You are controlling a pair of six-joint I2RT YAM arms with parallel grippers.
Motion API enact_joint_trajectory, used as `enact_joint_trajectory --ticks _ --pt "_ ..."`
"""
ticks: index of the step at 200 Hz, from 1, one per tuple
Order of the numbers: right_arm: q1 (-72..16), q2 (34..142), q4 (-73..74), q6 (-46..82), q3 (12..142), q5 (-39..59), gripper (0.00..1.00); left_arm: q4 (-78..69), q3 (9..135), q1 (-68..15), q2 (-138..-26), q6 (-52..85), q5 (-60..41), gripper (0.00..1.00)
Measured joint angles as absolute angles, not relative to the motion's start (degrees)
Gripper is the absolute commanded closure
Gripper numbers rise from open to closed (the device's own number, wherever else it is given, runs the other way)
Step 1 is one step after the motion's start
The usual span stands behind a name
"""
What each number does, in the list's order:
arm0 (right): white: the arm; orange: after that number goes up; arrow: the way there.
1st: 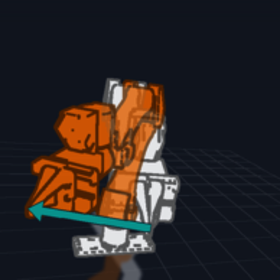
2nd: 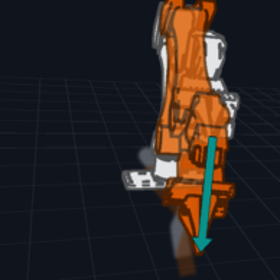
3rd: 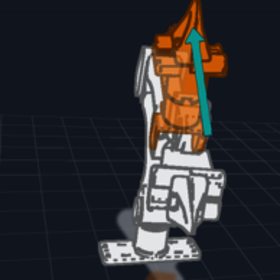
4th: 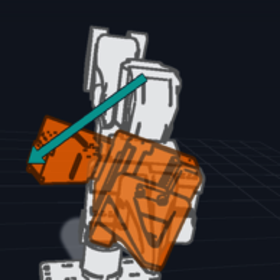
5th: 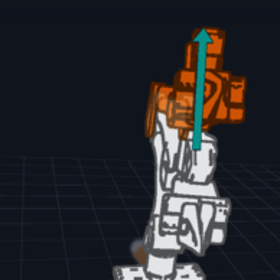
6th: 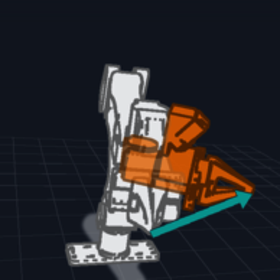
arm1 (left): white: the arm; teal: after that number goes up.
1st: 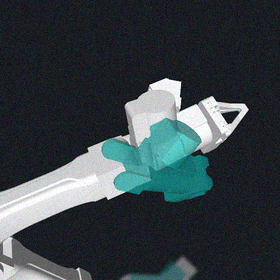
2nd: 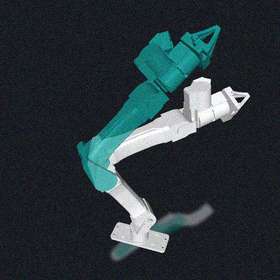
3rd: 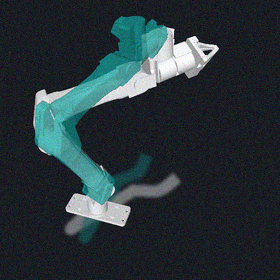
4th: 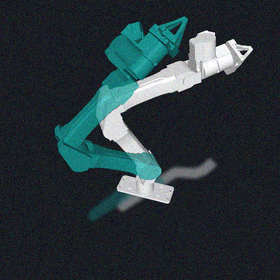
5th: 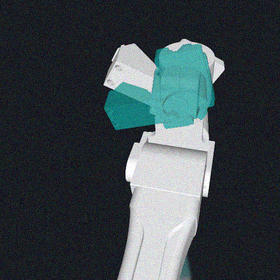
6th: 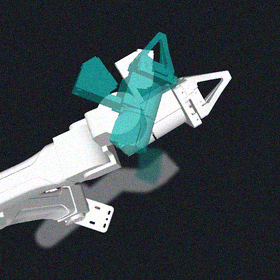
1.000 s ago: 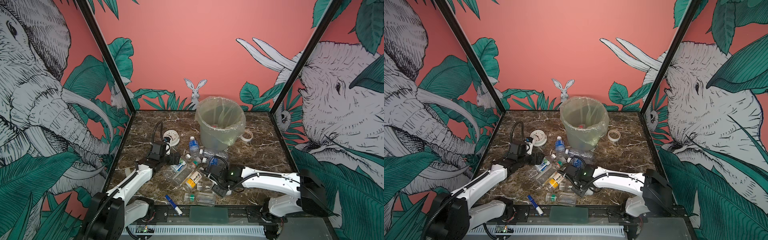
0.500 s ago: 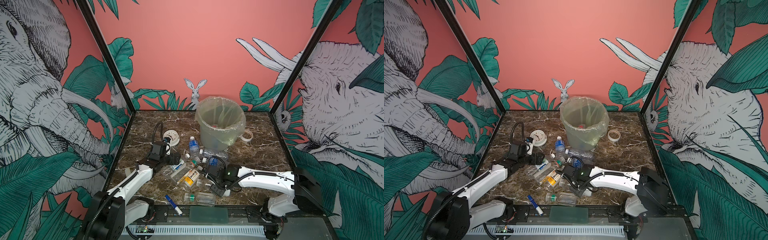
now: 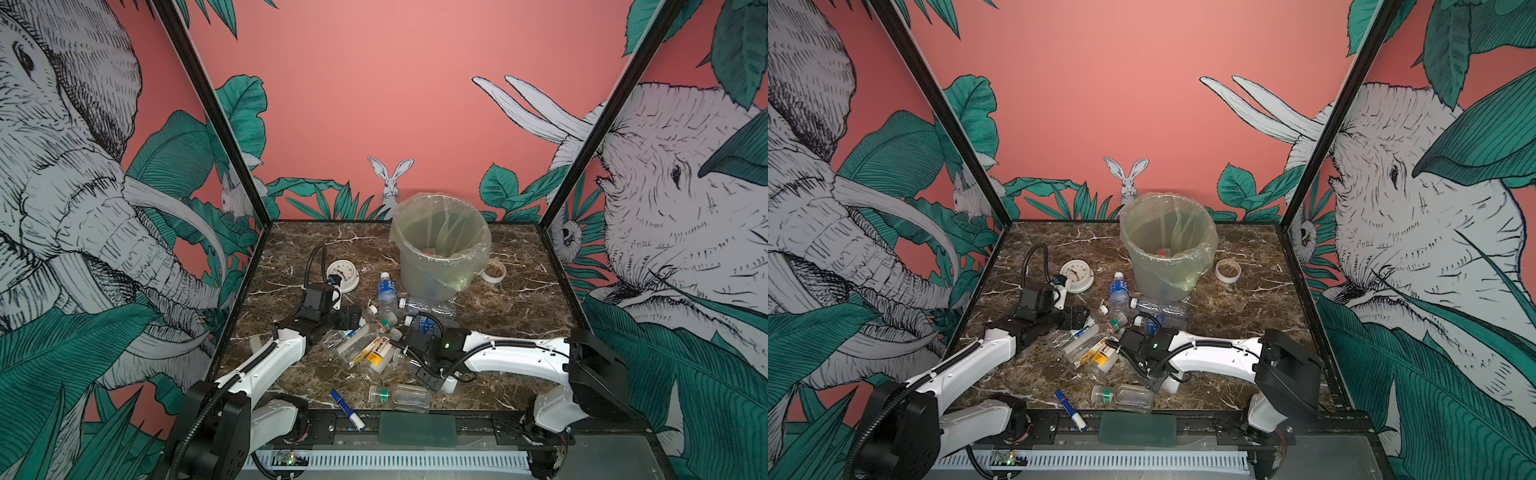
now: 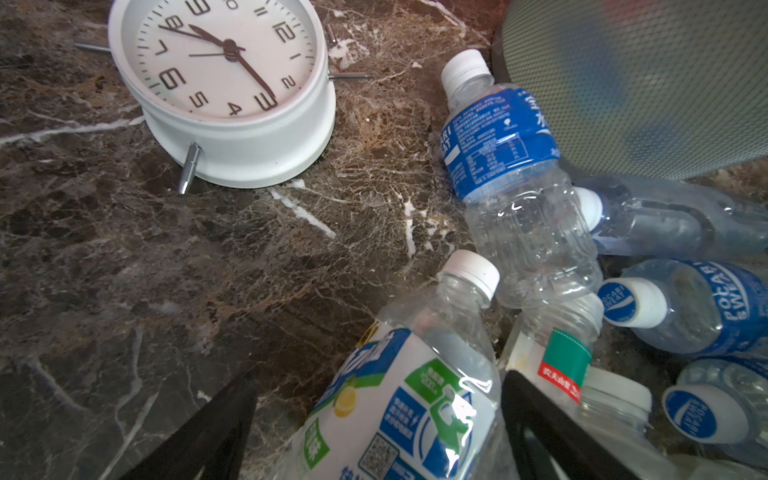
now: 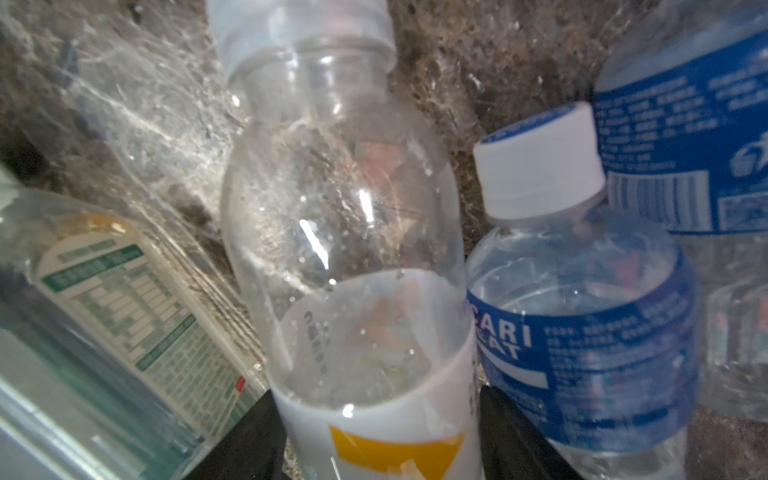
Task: Throw the plastic bottles in the bin
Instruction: 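Lift the yellow-labelled bottle with the right gripper over the bin and release it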
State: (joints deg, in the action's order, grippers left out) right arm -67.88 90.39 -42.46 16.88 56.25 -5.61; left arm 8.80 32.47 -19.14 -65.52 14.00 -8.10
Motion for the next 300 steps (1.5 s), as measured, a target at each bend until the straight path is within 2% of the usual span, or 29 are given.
enact_joint_trajectory --ticks 20,41,70,92,145,244,273,300 --pt "-67.88 91.37 -42.46 16.25 56.58 -6.13 0.3 8.78 32.47 -19.14 -65.54 14.0 -8.1 0.06" --pt "-67.88 91.85 -42.57 15.79 56.8 -6.68 0.39 8.71 32.47 -19.14 -65.52 14.0 -8.08 0.06" --pt "-67.88 91.09 -42.19 15.77 56.36 -7.05 0.46 8.69 32.47 -19.14 -65.54 14.0 -8.08 0.07" --pt "-67.88 88.03 -40.91 15.77 54.19 -7.31 0.47 8.67 32.47 -19.14 -65.54 14.0 -8.1 0.07" --pt "-68.05 69.52 -38.13 16.75 48.88 -10.28 0.47 8.64 32.47 -19.14 -65.63 14.0 -8.23 0.07" --pt "-68.25 35.4 -33.61 25.34 36.14 -26.72 0.48 8.32 32.47 -19.14 -65.69 14.46 -9.93 0.07" --pt "-68.25 29.43 -33.12 24.36 38.3 -31.27 0.48 8.19 32.47 -19.14 -65.69 14.61 -10.09 0.07" --pt "-68.25 31.18 -32.27 20.71 46.09 -35.35 0.47 8.08 32.47 -19.14 -65.69 14.63 -10.07 0.07"
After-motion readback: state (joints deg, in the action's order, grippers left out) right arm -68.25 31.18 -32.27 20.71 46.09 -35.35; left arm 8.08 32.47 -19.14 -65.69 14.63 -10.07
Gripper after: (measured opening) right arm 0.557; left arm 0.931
